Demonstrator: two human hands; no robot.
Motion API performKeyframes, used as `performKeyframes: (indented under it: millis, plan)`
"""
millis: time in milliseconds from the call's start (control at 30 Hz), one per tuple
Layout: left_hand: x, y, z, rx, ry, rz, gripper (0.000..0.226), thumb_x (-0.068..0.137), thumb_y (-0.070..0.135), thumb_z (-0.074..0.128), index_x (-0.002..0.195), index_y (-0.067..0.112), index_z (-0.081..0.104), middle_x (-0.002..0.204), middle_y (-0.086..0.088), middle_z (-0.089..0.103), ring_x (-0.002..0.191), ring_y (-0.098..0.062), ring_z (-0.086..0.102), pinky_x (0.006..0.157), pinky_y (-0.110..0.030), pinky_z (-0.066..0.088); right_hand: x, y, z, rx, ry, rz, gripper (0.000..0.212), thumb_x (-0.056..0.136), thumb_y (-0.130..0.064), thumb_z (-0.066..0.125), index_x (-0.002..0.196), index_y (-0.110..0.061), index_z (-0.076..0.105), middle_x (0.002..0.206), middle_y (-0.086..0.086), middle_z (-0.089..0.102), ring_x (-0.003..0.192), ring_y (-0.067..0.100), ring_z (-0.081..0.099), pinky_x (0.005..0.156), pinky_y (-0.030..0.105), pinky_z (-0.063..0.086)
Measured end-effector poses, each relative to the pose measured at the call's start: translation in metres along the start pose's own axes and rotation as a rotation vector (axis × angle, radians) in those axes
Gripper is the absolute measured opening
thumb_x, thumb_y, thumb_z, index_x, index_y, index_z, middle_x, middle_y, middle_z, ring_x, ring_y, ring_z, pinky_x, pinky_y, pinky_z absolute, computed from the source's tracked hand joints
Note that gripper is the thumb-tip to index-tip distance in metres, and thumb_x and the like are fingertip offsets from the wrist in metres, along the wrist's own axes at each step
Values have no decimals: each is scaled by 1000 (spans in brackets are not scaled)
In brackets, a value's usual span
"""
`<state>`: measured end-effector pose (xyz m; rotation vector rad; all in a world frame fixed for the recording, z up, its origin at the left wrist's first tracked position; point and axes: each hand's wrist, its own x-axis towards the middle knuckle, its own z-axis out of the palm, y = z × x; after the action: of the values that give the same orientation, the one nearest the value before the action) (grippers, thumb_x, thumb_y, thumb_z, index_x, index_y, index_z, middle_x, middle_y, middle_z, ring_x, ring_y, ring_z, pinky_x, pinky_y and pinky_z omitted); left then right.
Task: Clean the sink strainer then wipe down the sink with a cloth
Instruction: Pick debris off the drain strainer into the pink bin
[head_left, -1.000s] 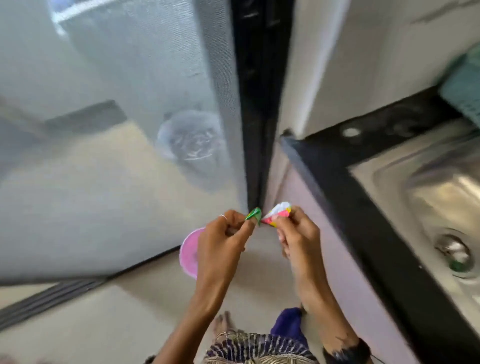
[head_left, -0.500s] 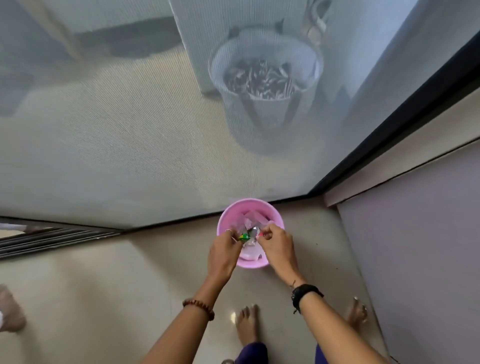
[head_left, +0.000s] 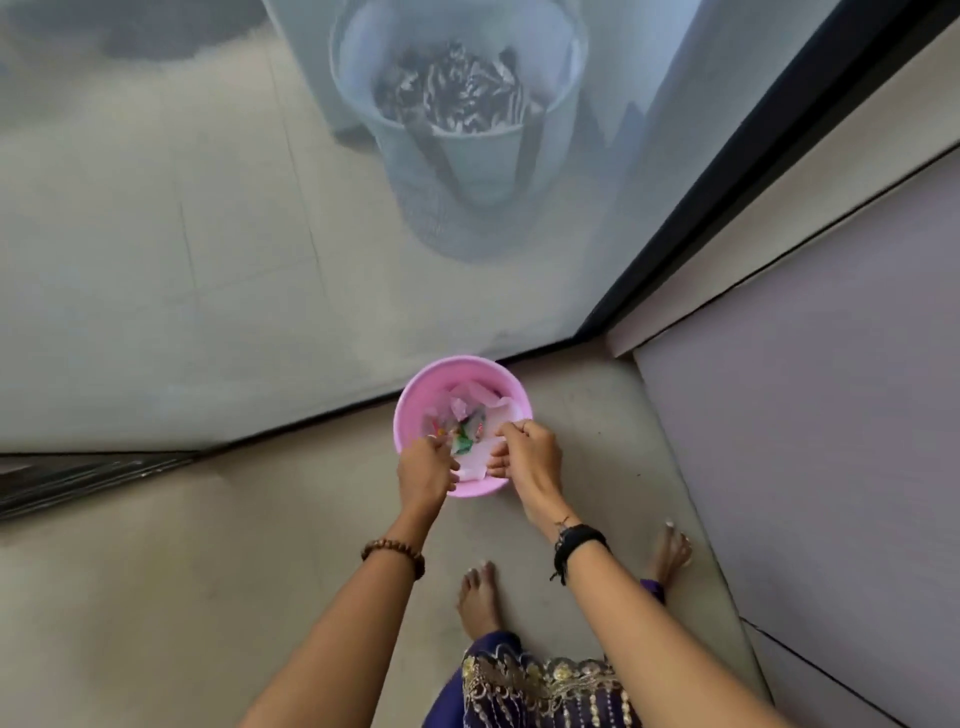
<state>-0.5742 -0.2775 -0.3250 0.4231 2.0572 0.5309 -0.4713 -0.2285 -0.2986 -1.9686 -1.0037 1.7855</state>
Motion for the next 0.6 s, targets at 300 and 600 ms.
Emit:
performKeyframes:
  millis: [300,600]
  plan:
    - [-51,66,-4,-337,-12,-82,21,90,12,49,77,1,61,60,-9,56,51,-18,51,40,-17,43,-37,-53,-27,169,-30,114,15,83,-14,56,69,-13,60,48,-6,51,35,6,40,35,16,33]
    - [-292,274,-10,-649,-597,386,44,88,14,39,48,22,54,40,6,47,36,-4,42,35,-14,33,-200,-215,-211,584,-111,-261,35,88,-24,48,52,-22,48,36,-10,28,29,2,24,29,13,21]
